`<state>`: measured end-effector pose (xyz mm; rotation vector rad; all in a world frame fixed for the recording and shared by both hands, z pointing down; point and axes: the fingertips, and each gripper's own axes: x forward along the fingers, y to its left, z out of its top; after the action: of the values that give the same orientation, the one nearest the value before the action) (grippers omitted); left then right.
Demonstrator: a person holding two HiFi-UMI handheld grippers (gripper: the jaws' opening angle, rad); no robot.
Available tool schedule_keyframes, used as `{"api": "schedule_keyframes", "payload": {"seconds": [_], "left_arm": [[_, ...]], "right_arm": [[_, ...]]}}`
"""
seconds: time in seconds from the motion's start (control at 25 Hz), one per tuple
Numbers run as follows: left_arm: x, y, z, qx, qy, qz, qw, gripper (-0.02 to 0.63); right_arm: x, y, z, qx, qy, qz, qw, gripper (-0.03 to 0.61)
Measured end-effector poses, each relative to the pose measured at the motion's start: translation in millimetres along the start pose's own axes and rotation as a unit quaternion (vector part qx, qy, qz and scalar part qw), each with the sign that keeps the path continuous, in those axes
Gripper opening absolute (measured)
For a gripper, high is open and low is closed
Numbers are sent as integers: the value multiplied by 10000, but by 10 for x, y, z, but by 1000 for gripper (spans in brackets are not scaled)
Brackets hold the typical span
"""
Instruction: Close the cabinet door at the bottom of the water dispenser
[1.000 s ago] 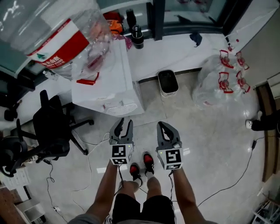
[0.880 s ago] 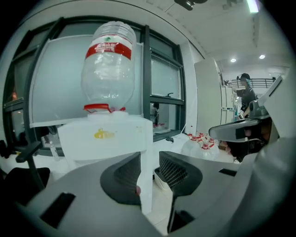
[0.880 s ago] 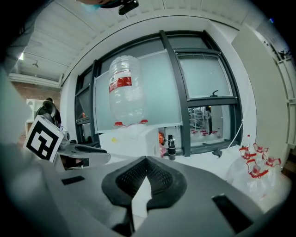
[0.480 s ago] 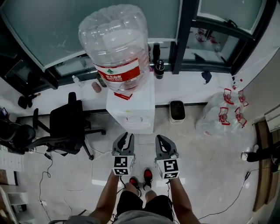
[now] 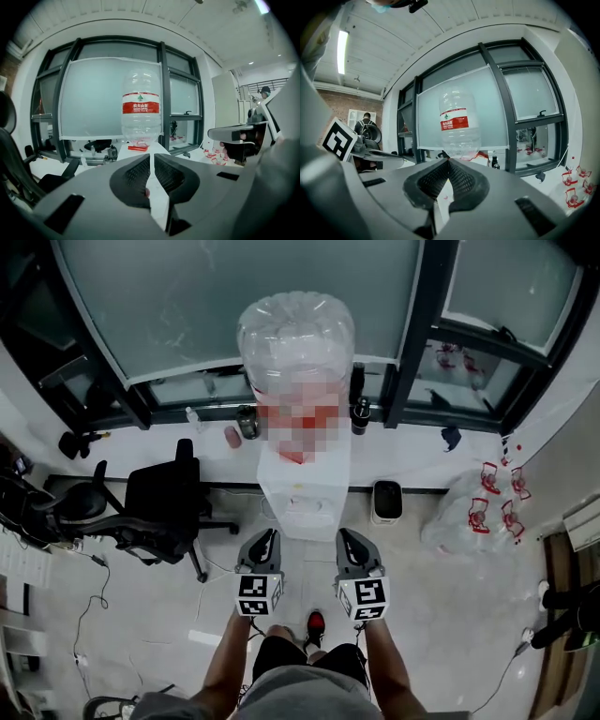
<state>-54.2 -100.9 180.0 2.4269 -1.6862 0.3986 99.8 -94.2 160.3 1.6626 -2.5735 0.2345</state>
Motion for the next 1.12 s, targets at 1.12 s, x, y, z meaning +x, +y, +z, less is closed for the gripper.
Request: {"api": "schedule_keyframes", "payload": {"seconds": [1.12], "left_arm": [[-417, 45, 293, 91, -280, 19, 9996, 43]], "right_arm": [[-175, 275, 135, -170, -38, 100, 9998, 17]]}}
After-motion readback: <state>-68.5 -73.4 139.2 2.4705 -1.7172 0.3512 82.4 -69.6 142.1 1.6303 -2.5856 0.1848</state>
